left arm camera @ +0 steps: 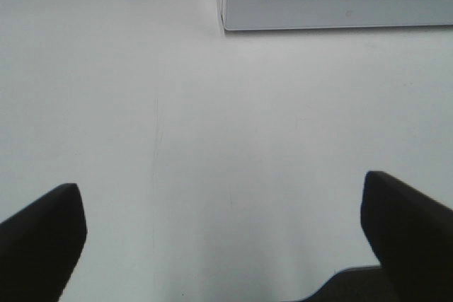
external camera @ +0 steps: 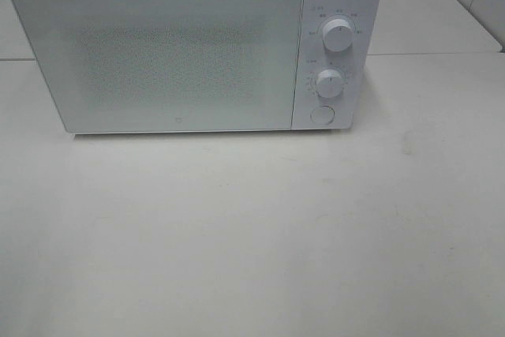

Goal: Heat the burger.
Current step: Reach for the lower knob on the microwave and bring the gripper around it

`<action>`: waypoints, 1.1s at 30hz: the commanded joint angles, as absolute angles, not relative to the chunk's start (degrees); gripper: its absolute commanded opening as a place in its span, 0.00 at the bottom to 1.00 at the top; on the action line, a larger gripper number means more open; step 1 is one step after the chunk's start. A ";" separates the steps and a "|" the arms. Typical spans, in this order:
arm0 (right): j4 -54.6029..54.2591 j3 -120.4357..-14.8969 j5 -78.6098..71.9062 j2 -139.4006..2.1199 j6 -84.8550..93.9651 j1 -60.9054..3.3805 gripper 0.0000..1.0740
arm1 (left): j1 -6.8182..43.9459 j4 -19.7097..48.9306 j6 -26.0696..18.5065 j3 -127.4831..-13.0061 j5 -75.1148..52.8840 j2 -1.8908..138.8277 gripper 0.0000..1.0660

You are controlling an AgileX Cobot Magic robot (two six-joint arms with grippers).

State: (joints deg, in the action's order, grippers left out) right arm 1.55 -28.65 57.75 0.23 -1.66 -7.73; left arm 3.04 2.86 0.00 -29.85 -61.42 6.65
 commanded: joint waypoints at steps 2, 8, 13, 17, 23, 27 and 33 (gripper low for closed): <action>1.78 -28.53 56.95 2.06 -1.26 -7.33 0.69 | 2.86 2.75 0.34 -29.56 -61.54 1.95 0.92; 1.78 -28.53 56.95 2.06 -1.26 -7.33 0.69 | 2.92 2.64 0.00 -29.56 -61.48 -1.32 0.92; 1.78 -28.53 56.95 1.55 -1.26 -7.33 0.69 | 2.92 2.41 0.00 -29.56 -61.48 -1.55 0.92; 1.78 -28.53 56.95 1.55 -1.26 -7.33 0.69 | 2.92 2.46 0.00 -29.56 -61.48 -1.55 0.92; 1.78 -28.53 56.95 1.55 -1.26 -7.33 0.69 | 2.92 2.46 0.00 -29.56 -61.48 -1.55 0.92; 1.78 -28.53 56.95 1.55 -1.26 -7.33 0.69 | 2.92 2.46 0.00 -29.56 -61.48 -1.55 0.92; 1.66 -28.53 56.95 1.60 -1.26 -7.33 0.69 | 2.92 2.46 0.00 -29.56 -61.48 -1.55 0.92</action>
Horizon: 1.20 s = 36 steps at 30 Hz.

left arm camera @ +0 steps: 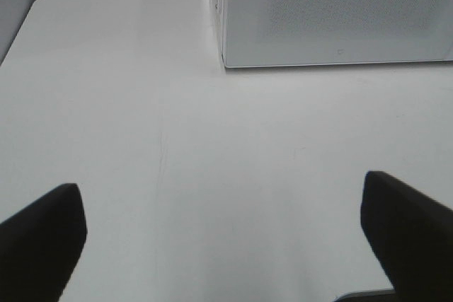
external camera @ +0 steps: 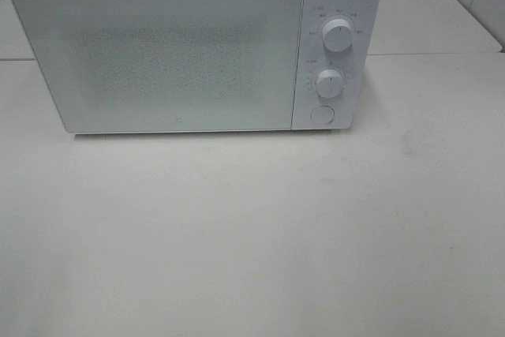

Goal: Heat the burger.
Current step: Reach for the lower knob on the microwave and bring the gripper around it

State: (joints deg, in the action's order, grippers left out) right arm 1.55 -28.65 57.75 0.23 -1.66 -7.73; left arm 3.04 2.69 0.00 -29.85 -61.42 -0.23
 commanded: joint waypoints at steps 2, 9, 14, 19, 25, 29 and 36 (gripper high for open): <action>1.38 -28.53 56.95 1.60 -1.26 -7.33 0.69 | 2.92 2.46 0.00 -29.56 -61.48 -1.55 0.92; 1.32 -28.53 56.95 1.60 -1.32 -7.33 0.69 | 2.92 2.46 0.00 -29.56 -61.48 -1.55 0.92; 1.32 -28.53 56.95 1.60 -1.38 -7.33 0.69 | 2.92 2.46 0.00 -29.56 -61.48 -1.55 0.92; 1.49 -28.99 56.44 1.43 -2.01 -7.33 0.69 | 2.92 2.46 0.00 -29.56 -61.48 -1.55 0.92; 1.78 -30.08 52.02 -2.01 -4.18 -7.33 0.69 | 2.92 2.46 0.00 -29.56 -61.48 -1.55 0.92; 1.78 -30.02 47.78 -5.84 -4.24 -7.33 0.69 | 2.92 2.46 0.00 -29.56 -61.48 -1.55 0.92; 1.78 -28.59 37.30 -15.18 -4.24 -7.33 0.69 | 2.92 2.46 0.00 -29.56 -61.48 -1.20 0.92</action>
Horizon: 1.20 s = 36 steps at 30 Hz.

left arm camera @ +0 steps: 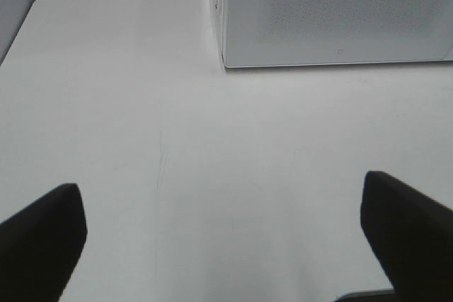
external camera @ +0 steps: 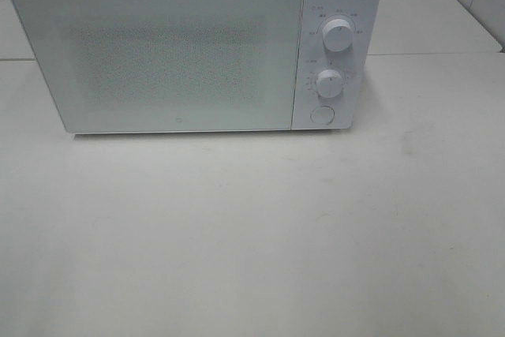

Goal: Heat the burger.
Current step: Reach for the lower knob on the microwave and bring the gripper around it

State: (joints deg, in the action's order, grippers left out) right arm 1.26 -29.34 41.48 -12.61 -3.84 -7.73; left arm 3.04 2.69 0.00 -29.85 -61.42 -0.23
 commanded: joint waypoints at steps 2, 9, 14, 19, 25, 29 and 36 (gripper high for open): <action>1.78 -28.42 35.87 -16.10 -4.24 -7.33 0.69 | 2.92 2.46 0.00 -29.56 -61.48 -1.15 0.92; 1.78 -27.50 28.36 -23.43 -4.24 -7.33 0.69 | 2.92 2.46 0.00 -29.56 -61.48 -1.15 0.92; 1.78 -27.50 20.23 -31.46 -4.24 -7.33 0.69 | 2.92 2.46 0.00 -29.56 -61.48 -1.15 0.92; 1.78 -27.50 13.64 -38.04 -4.24 -7.33 0.69 | 2.92 2.46 0.00 -29.56 -61.48 -1.15 0.92; 1.78 -27.50 6.76 -45.78 -4.24 -7.33 0.69 | 2.92 2.46 0.00 -29.56 -61.48 -1.15 0.92; 1.78 -27.50 0.86 -51.74 -4.76 -7.33 0.69 | 2.92 2.46 0.00 -29.56 -61.48 -1.15 0.92; 1.78 -27.50 -5.04 -57.30 -4.76 -7.33 0.69 | 2.92 2.46 0.00 -29.56 -61.48 -1.15 0.92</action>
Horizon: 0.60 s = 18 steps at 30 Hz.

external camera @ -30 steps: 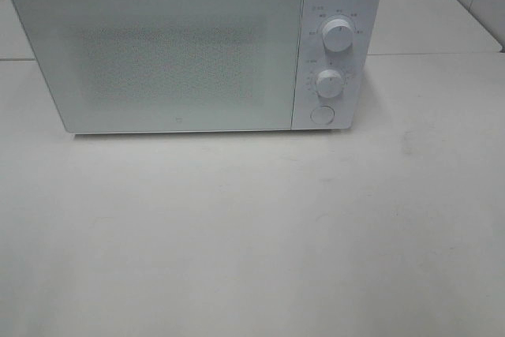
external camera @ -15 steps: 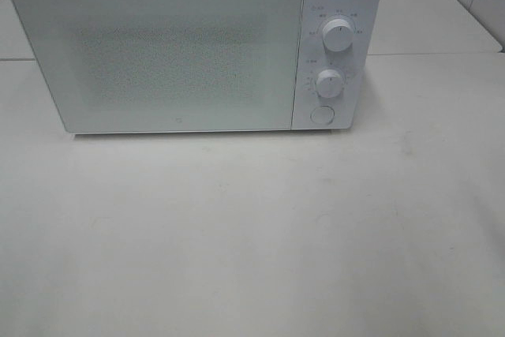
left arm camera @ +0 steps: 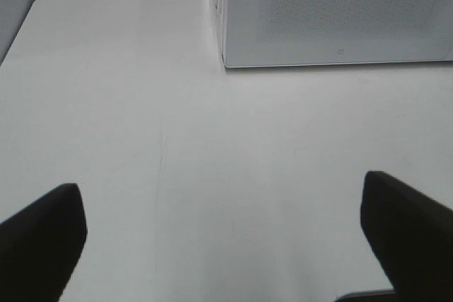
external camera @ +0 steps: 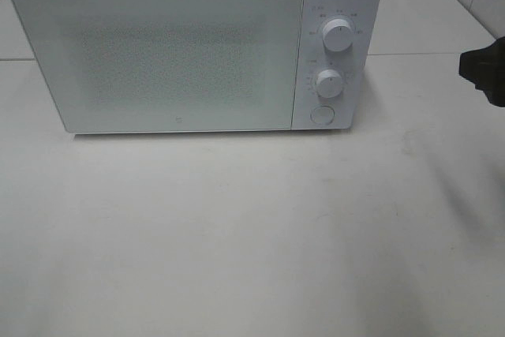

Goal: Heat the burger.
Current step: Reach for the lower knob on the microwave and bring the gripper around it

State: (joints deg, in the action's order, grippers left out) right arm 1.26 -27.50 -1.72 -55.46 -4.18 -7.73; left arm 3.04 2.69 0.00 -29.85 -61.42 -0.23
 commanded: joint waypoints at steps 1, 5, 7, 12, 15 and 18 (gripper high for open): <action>1.78 -27.50 -7.28 -58.96 -4.76 -7.33 0.69 | 2.92 2.46 0.00 -29.56 -61.48 -1.15 0.92; 1.78 -27.50 -10.60 -61.02 -4.76 -7.33 0.69 | 2.92 2.46 0.00 -29.56 -61.48 -1.15 0.92; 1.78 -27.50 -13.69 -62.85 -4.76 -7.33 0.69 | 2.92 2.46 0.00 -29.56 -61.48 -1.15 0.92; 1.95 -25.95 -21.43 -65.37 -4.18 -7.56 0.69 | 2.92 2.46 0.00 -29.56 -61.48 -1.15 0.92; 0.46 -22.35 -32.72 -67.90 -2.64 -7.56 0.69 | 2.92 2.46 0.00 -29.56 -61.48 -1.15 0.92; -3.95 -19.88 -39.13 -69.73 0.63 -7.62 0.69 | 2.92 2.46 0.00 -29.56 -61.48 -1.15 0.92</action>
